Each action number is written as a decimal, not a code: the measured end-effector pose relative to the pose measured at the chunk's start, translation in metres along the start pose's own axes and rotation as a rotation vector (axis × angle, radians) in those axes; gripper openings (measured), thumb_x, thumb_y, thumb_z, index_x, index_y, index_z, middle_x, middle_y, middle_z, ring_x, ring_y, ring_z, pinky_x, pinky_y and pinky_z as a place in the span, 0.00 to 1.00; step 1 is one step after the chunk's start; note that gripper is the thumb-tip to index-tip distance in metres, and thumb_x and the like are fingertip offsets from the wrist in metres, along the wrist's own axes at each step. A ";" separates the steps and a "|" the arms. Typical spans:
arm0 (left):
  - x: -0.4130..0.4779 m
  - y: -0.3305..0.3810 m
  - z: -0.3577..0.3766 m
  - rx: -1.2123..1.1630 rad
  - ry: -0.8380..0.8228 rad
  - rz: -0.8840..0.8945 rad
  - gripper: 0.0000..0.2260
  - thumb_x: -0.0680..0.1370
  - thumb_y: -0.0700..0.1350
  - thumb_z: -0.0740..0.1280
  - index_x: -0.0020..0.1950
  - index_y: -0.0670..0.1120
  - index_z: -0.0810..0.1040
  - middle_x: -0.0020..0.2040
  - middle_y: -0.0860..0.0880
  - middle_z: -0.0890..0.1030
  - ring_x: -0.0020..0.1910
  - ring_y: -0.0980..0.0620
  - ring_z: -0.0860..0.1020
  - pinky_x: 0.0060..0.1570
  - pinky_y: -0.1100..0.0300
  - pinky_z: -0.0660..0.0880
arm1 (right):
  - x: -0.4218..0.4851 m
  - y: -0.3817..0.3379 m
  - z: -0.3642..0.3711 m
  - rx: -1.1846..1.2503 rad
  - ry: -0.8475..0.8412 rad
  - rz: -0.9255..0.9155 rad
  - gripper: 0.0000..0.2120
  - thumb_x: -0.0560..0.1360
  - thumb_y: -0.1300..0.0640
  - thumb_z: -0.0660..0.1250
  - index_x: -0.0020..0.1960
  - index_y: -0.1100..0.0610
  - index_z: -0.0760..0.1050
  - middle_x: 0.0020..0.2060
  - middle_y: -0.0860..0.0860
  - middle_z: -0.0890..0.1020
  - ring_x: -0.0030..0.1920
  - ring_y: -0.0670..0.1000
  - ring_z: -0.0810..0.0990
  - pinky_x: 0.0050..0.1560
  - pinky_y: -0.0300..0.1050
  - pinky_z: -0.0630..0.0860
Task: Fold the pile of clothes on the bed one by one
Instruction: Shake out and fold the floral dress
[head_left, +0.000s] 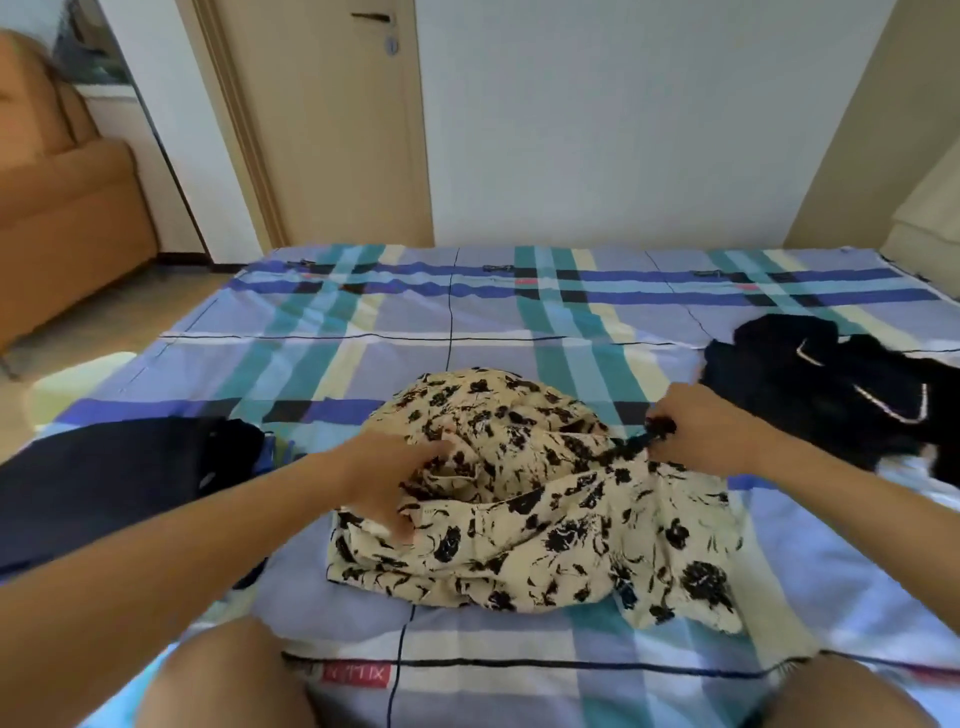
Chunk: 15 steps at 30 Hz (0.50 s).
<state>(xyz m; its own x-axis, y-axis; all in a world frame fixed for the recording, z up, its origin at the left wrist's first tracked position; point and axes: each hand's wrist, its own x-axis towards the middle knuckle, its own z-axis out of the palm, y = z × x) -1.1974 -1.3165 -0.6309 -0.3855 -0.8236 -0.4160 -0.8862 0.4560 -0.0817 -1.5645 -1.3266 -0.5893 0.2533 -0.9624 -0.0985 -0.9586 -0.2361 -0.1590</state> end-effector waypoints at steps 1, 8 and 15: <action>0.005 0.002 0.014 0.044 -0.004 -0.016 0.50 0.66 0.63 0.77 0.80 0.56 0.53 0.60 0.48 0.79 0.59 0.45 0.77 0.57 0.52 0.74 | 0.001 0.005 0.010 0.093 0.065 -0.004 0.16 0.69 0.57 0.75 0.33 0.49 0.68 0.35 0.54 0.70 0.41 0.59 0.71 0.35 0.45 0.62; 0.004 -0.007 0.040 0.313 0.149 -0.024 0.18 0.75 0.61 0.64 0.54 0.49 0.80 0.51 0.50 0.79 0.53 0.47 0.77 0.53 0.53 0.73 | -0.021 0.018 0.084 0.886 0.080 0.340 0.14 0.77 0.72 0.61 0.55 0.57 0.78 0.47 0.60 0.83 0.45 0.59 0.79 0.42 0.48 0.71; -0.035 -0.035 0.023 -0.413 0.507 0.297 0.07 0.73 0.49 0.74 0.51 0.52 0.84 0.55 0.57 0.78 0.55 0.56 0.77 0.53 0.55 0.75 | -0.060 0.007 0.085 1.358 -0.063 0.384 0.30 0.60 0.55 0.66 0.63 0.49 0.77 0.56 0.54 0.84 0.57 0.56 0.81 0.58 0.54 0.78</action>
<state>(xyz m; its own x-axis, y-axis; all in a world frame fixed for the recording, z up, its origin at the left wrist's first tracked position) -1.1472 -1.2956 -0.6343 -0.6088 -0.7853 0.1125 -0.7113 0.6031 0.3610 -1.5755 -1.2588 -0.6683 0.0487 -0.9201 -0.3886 -0.1082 0.3819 -0.9179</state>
